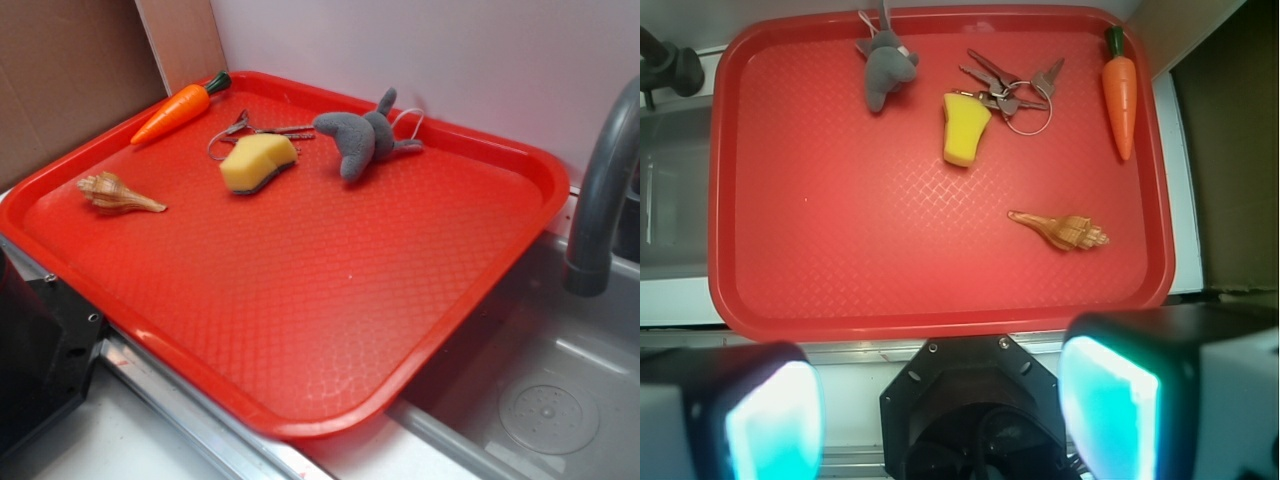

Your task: Grab the gray animal.

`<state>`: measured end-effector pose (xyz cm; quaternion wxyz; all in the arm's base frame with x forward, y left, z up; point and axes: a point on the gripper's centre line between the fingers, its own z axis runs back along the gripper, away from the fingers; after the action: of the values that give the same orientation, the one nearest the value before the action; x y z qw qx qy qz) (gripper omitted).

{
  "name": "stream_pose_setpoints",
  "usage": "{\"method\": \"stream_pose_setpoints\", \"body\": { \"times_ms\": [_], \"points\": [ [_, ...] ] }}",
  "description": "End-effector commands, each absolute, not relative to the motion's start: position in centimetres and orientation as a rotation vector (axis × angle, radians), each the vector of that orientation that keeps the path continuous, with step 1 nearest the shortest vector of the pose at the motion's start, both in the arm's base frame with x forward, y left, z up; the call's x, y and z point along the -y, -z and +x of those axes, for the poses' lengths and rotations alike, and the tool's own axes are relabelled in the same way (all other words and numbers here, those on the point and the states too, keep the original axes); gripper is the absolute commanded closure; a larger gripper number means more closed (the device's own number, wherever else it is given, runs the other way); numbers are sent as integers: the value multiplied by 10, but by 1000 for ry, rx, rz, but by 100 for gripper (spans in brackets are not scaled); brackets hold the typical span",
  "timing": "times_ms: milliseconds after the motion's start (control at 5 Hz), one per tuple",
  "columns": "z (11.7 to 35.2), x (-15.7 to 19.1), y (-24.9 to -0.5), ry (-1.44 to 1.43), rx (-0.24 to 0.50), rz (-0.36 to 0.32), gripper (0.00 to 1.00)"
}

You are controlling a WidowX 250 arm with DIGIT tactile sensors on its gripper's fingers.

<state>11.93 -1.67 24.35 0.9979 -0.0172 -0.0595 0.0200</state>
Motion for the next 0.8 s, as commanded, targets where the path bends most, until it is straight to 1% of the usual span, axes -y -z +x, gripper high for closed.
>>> {"method": "stream_pose_setpoints", "body": {
  "times_ms": [0, 200, 400, 600],
  "points": [
    [119, 17, -244, -40, 119, -34, 0],
    [167, 13, -194, -77, 78, 54, 0],
    [217, 23, -153, -59, 90, 122, 0],
    [264, 45, -122, 11, 151, 133, 0]
  ]
}}
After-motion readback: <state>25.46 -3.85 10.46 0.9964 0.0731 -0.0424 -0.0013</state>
